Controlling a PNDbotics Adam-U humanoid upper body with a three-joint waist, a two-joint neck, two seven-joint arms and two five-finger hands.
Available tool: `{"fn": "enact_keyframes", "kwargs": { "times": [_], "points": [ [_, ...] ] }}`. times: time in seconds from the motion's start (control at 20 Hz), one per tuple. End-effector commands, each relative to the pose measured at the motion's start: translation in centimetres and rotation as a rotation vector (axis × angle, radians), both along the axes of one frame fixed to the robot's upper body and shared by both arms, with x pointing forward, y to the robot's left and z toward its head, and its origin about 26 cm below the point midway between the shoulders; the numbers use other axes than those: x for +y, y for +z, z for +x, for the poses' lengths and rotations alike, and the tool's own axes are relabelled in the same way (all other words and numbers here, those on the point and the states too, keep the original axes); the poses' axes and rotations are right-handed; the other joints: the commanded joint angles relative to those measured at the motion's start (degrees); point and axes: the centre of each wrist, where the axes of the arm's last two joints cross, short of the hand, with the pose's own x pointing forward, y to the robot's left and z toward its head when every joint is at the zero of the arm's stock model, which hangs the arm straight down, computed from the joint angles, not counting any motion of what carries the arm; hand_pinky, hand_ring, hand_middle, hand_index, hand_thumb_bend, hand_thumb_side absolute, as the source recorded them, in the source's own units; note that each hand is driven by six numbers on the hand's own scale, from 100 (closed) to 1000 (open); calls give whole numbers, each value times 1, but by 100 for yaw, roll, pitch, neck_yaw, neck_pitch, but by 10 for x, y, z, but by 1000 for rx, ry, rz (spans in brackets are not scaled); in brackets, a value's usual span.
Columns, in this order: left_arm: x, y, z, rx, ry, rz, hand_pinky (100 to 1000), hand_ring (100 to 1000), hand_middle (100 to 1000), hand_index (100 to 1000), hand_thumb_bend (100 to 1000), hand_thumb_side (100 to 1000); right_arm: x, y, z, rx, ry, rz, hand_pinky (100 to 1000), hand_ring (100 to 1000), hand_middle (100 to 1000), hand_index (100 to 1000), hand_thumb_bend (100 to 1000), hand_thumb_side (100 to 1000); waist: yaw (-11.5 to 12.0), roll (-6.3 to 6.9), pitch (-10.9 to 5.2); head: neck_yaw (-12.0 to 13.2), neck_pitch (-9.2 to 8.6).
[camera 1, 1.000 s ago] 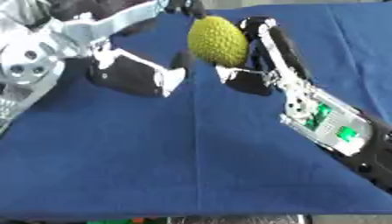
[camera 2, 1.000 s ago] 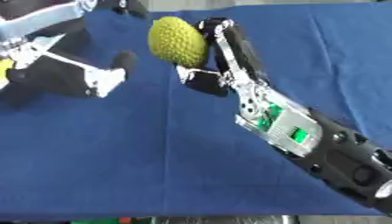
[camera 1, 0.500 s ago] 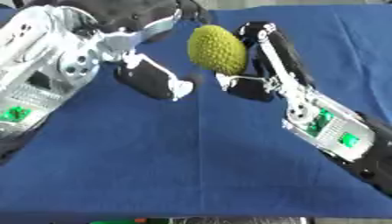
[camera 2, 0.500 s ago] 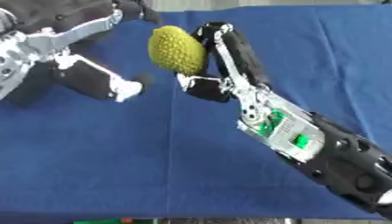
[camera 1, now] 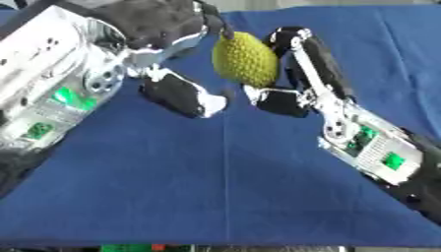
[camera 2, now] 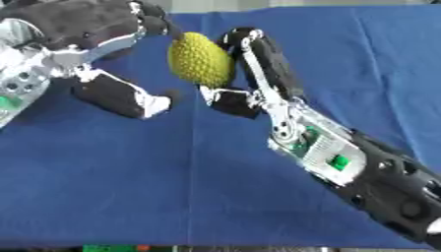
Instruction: Pick up the objects with one hand, pass them to the other hand, and then place them into the box on the other side of the table.
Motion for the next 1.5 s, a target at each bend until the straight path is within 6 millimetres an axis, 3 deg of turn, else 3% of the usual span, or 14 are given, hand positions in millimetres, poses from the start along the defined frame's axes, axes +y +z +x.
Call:
{"fn": "enact_keyframes", "kwargs": {
  "times": [0.05,0.3,0.85,1.5],
  "points": [
    [-2,5,-1,-36,-6,-7,910,858,812,908,364,539,3,9,-3,-35,26,-8,100,483,529,560,286,100,-9,-11,-78,6,-22],
    [-5,5,-1,-78,-10,-26,908,861,816,915,438,458,5,9,-3,-34,35,-14,100,481,528,558,292,100,-16,-13,-72,3,-29],
    [-7,4,-5,-138,-11,-31,905,862,817,915,479,478,6,8,-4,-30,46,-13,100,486,527,556,301,100,-23,-16,-55,11,-31],
    [-12,-14,18,-123,28,-2,897,860,819,908,520,488,9,8,-4,-65,86,-34,100,493,527,556,309,100,-38,-29,-33,40,-34]
  ]
}}
